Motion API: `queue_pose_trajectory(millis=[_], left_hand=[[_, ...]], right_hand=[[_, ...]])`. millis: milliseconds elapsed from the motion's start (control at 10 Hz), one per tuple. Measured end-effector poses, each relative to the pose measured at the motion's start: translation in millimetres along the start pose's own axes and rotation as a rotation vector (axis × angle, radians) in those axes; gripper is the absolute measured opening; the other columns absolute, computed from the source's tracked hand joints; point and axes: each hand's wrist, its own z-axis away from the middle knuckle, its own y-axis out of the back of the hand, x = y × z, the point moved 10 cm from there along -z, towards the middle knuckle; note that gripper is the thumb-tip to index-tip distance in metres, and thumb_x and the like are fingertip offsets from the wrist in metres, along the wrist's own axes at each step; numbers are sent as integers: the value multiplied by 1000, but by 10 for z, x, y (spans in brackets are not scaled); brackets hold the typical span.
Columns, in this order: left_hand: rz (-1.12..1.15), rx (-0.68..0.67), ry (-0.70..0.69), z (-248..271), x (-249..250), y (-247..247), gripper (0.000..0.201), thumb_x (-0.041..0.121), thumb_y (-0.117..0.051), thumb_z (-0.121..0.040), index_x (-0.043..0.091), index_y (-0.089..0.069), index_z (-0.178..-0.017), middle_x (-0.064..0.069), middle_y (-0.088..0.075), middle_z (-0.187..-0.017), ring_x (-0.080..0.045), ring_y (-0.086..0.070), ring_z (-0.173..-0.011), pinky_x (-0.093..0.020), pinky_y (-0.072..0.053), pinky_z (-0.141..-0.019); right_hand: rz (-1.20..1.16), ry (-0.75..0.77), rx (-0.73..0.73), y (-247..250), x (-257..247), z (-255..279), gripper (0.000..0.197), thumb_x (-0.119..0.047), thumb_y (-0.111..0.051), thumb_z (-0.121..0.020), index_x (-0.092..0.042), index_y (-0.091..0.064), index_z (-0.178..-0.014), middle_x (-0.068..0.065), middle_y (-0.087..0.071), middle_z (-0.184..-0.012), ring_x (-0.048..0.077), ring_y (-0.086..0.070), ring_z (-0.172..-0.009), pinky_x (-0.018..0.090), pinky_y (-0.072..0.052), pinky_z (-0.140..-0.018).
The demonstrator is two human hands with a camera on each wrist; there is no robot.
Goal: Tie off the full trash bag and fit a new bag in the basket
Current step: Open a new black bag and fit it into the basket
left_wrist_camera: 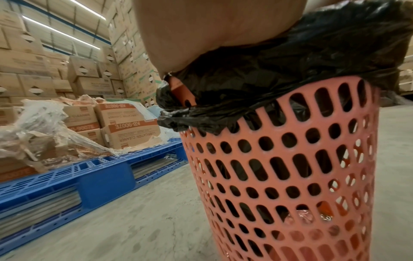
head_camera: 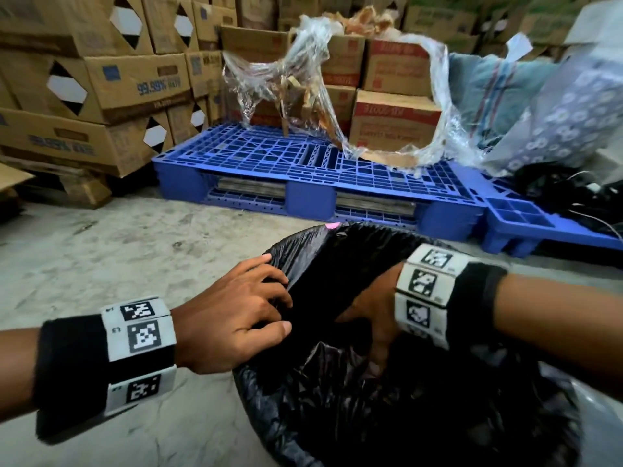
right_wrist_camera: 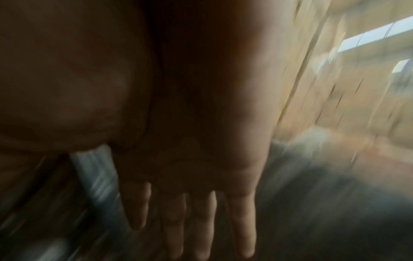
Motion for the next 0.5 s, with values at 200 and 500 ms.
queue_pose_trajectory(millis=[200, 500], left_hand=[[109, -16, 138, 12, 26, -29, 65, 70, -16, -79, 36, -54, -119, 12, -10, -158, -1, 11, -142, -38, -2, -119], [266, 39, 251, -168, 193, -79, 68, 71, -23, -73, 51, -14, -138, 19, 10, -156, 4, 19, -140, -36, -3, -120]], right_hand=[[-46, -204, 147, -266, 838, 933, 96, -72, -55, -69, -39, -9, -146, 0, -9, -159, 21, -16, -144, 41, -17, -118], [-675, -193, 668, -1121, 1359, 1374, 103, -91, -18, -58, -40, 6, -144, -13, 19, -155, -1, 9, -140, 18, 2, -110]])
